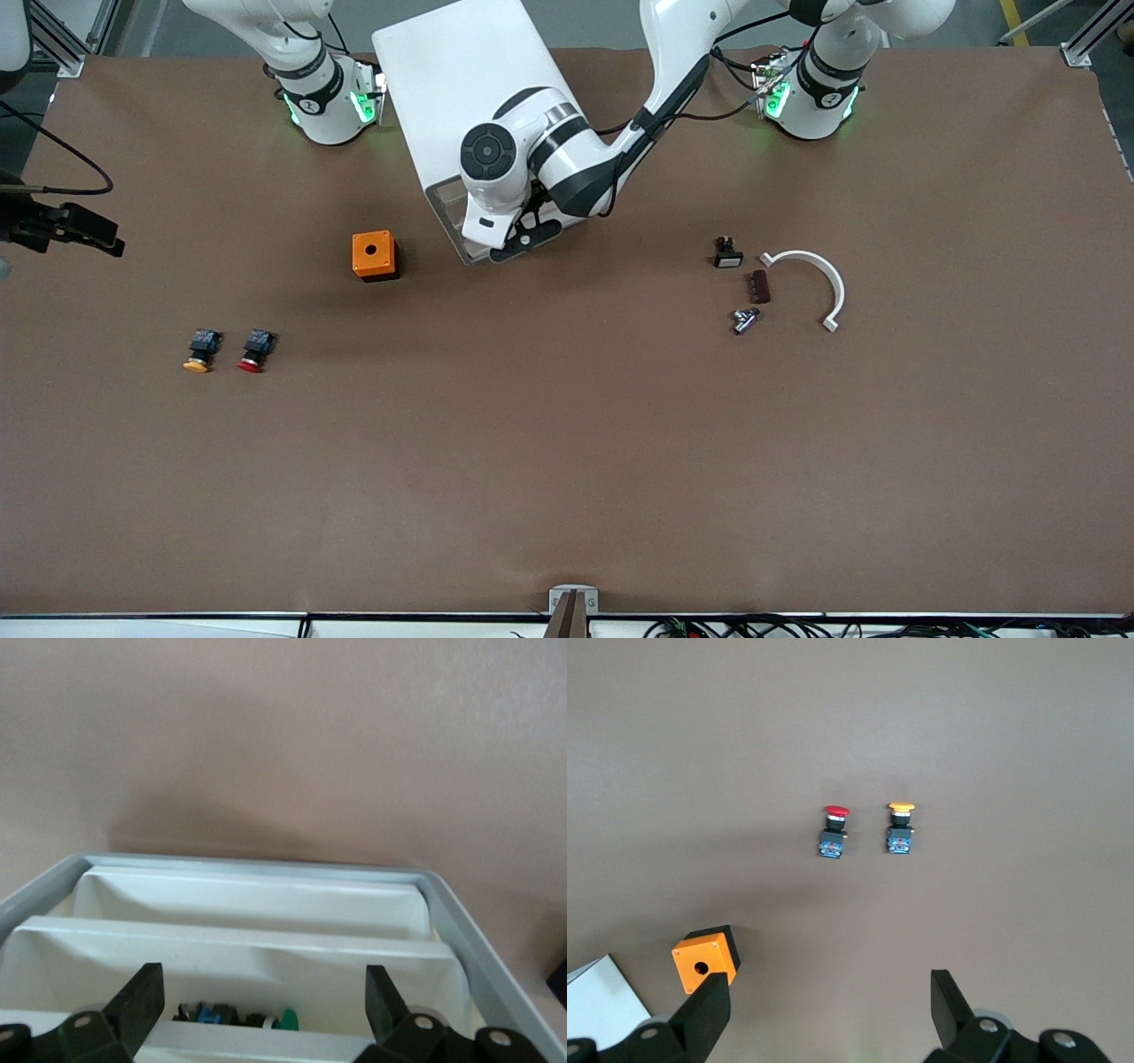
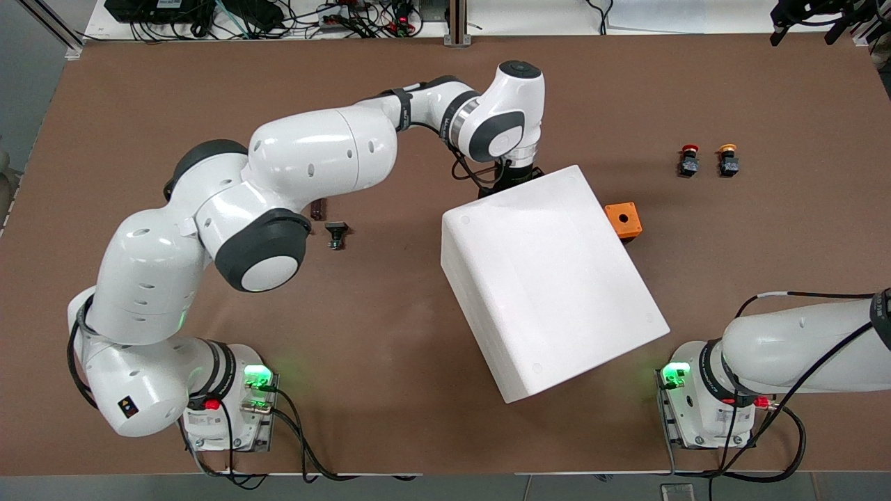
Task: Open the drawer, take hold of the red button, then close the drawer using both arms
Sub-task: 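Press the drawer fully closed with the left gripper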
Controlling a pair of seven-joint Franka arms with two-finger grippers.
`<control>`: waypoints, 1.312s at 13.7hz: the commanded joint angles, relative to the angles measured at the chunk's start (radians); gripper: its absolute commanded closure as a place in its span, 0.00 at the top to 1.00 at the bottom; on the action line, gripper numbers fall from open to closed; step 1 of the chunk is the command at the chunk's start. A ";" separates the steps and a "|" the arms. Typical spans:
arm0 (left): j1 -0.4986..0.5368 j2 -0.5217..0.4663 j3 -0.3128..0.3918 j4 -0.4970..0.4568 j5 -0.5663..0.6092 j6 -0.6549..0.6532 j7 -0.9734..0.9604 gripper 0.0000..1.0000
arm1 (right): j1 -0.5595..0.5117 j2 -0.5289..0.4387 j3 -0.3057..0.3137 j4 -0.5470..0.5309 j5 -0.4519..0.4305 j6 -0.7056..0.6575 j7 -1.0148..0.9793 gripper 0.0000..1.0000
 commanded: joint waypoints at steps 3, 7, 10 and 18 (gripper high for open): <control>0.004 -0.024 -0.012 -0.012 0.006 -0.013 -0.009 1.00 | -0.014 0.005 0.009 0.029 0.015 -0.019 -0.010 1.00; 0.010 -0.012 -0.004 -0.012 0.014 -0.013 -0.001 1.00 | -0.008 0.008 0.012 0.111 0.015 -0.051 -0.001 1.00; 0.032 -0.015 0.010 -0.010 0.018 -0.013 0.010 1.00 | -0.008 0.013 0.012 0.179 0.022 -0.095 0.001 1.00; 0.217 -0.105 0.011 0.005 0.020 -0.011 0.187 1.00 | -0.053 -0.073 0.008 0.102 0.116 -0.197 -0.012 1.00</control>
